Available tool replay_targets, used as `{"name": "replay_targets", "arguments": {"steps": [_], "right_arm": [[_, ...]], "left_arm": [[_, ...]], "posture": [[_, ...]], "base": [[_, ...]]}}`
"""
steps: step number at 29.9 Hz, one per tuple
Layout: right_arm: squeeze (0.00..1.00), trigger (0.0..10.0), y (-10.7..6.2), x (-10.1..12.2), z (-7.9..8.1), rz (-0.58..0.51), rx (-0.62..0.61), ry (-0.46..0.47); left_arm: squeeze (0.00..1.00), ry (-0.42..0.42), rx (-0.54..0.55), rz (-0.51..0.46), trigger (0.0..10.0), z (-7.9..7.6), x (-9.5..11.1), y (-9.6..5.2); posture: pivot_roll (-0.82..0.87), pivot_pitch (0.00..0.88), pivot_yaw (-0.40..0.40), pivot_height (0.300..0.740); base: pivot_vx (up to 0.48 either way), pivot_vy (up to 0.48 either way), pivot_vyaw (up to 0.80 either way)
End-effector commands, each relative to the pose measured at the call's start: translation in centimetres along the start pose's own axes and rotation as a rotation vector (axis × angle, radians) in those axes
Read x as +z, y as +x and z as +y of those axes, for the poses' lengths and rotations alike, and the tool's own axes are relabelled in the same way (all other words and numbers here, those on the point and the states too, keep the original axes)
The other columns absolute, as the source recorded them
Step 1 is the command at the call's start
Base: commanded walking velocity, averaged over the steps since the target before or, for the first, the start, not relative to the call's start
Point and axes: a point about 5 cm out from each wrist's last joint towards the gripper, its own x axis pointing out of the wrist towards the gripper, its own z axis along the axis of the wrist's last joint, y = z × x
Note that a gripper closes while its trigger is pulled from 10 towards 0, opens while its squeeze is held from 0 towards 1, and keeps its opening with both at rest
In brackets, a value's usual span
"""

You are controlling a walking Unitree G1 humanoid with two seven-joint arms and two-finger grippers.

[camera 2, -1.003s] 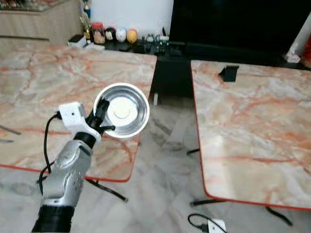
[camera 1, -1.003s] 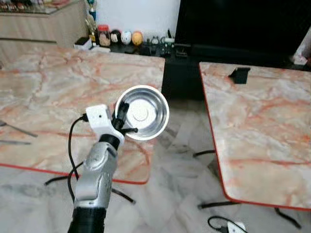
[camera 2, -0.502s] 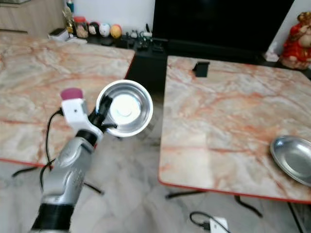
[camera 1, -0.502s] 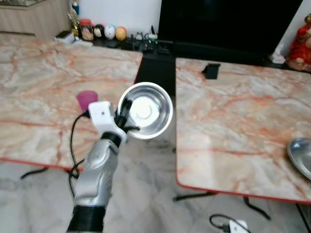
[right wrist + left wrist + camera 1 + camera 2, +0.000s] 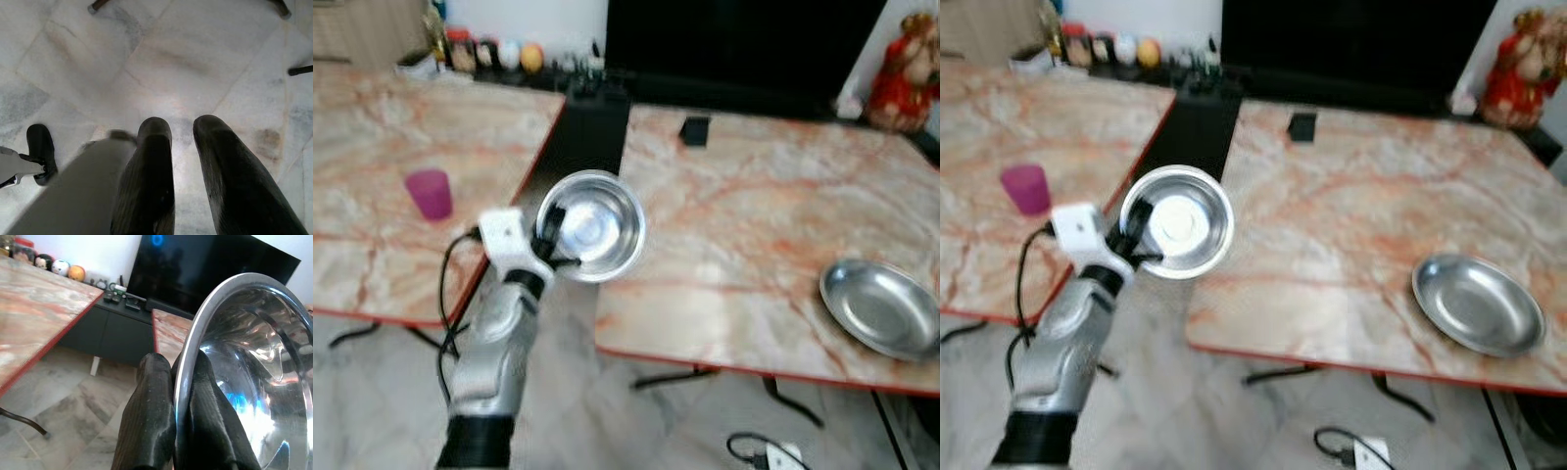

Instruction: Setting the table

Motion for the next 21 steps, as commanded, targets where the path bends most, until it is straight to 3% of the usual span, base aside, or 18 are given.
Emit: {"name": "replay_targets", "arguments": {"steps": [1,21], "right_arm": [[0.0,10.0,-0.1,-0.17,-0.65,0.005,-0.017,0.003],[0.0,10.0,-0.1,-0.15,-0.65,0.004,-0.017,0.003]], "left_arm": [[0.0,-0.003,-0.037,-0.009,10.0,-1.13,0.11,0.24],[0.0,0.015,-0.036,-0.007,10.0,-0.86,0.09,0.28]], "posture": [[0.15,0.0,-0.087,0.727],[0.15,0.0,-0.086,0.727]], "base": [[0.0,-0.334,0.0],[0.0,-0.332,0.0]]}}
